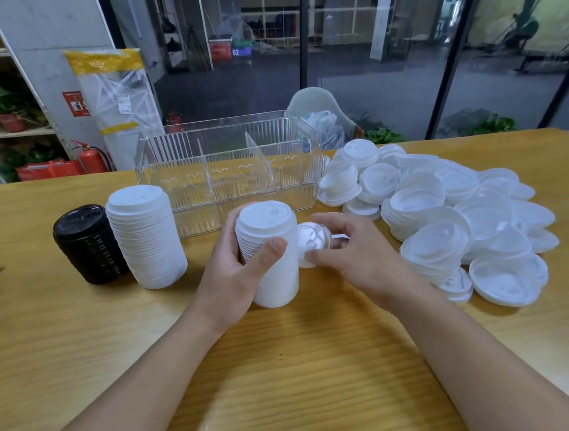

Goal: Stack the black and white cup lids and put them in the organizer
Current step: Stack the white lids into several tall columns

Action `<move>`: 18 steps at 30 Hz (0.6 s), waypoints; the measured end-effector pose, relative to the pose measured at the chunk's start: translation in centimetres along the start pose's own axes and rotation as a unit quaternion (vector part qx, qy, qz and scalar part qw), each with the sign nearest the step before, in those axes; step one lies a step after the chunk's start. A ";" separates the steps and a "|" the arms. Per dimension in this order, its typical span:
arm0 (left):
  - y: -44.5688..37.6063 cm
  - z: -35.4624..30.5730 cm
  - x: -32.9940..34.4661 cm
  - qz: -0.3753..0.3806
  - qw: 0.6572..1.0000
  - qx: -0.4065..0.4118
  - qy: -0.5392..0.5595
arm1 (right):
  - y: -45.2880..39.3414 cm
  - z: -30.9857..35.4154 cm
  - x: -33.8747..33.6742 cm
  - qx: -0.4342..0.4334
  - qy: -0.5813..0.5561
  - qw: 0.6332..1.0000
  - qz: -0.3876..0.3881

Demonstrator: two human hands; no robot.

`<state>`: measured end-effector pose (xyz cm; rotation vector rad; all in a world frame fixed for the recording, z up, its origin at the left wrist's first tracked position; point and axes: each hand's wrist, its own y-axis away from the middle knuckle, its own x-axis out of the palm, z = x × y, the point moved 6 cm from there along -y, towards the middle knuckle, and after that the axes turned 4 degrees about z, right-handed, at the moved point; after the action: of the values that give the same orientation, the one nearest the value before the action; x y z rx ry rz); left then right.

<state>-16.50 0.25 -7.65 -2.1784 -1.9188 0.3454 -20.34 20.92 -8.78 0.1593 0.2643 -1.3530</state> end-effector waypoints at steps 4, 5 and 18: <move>0.0 0.0 -0.1 0.000 1.000 0.002 0.000 | -0.1 0.5 -0.5 -0.024 0.085 0.994 -0.060; 0.0 0.0 -0.1 0.001 1.000 0.003 -0.001 | -0.1 0.7 -0.9 -0.030 0.063 0.994 -0.079; 0.3 0.0 1.3 0.041 0.999 -0.007 0.006 | 1.0 4.2 0.9 -0.065 -0.400 0.903 0.141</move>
<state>-16.02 1.53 -7.84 -2.2684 -1.8342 0.3326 -18.81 19.20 -4.98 -0.4560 -0.3543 -1.0087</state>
